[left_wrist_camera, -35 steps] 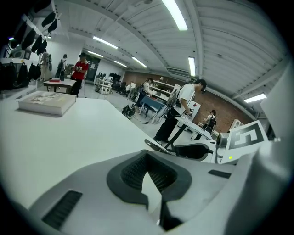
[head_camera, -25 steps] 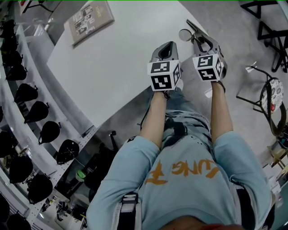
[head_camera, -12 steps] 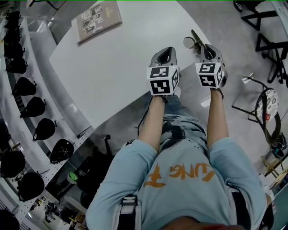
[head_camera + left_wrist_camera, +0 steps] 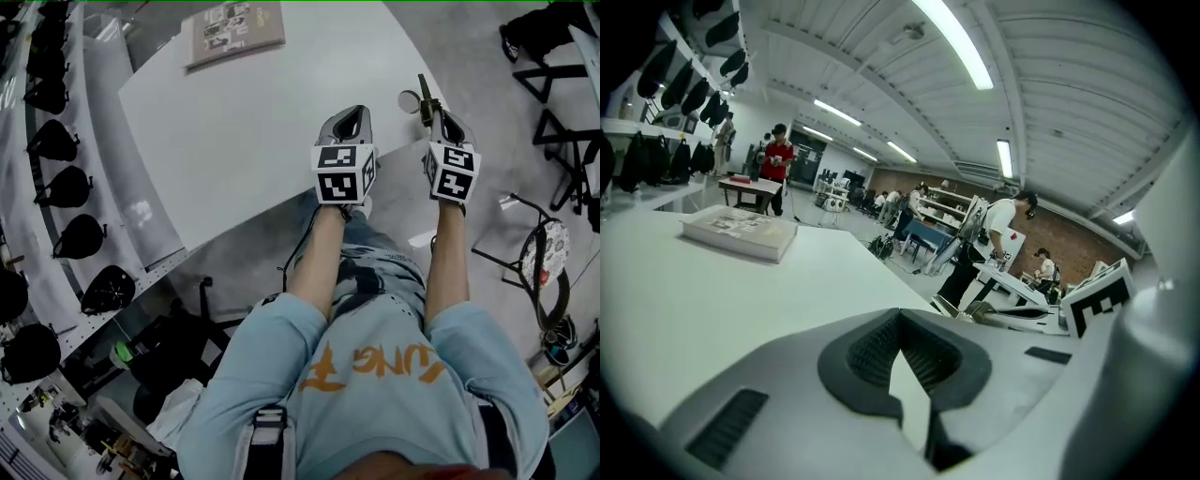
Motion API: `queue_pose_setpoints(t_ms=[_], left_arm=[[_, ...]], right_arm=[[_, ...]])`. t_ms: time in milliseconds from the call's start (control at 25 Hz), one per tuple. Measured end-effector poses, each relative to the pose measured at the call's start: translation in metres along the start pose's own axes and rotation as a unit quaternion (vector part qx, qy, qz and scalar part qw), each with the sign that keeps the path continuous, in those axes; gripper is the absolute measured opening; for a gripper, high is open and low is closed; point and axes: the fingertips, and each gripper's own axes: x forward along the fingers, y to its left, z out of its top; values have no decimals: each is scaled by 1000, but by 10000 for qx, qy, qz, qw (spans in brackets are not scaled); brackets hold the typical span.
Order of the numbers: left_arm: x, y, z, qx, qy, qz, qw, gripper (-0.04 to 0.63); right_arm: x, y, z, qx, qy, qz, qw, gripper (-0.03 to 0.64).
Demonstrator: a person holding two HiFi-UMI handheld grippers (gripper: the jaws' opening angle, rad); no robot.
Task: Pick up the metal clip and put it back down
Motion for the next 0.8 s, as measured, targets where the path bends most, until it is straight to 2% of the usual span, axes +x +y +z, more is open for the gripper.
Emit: queue_pose_setpoints(t_ms=[360,600,800], left_arm=[[-33,40,29,-235,-604,603,9961,9],[-70,93,53,-452,-1015,1121,9875,9],[-106,141,61,-695,-1275,1567,9769,9]], right_arm=[[5,48,49,-165,-497,736,9959,29],[15,109,88,-470,-731,1303,9877,29],[19,167,111,-699,-827,1757,9785,29]])
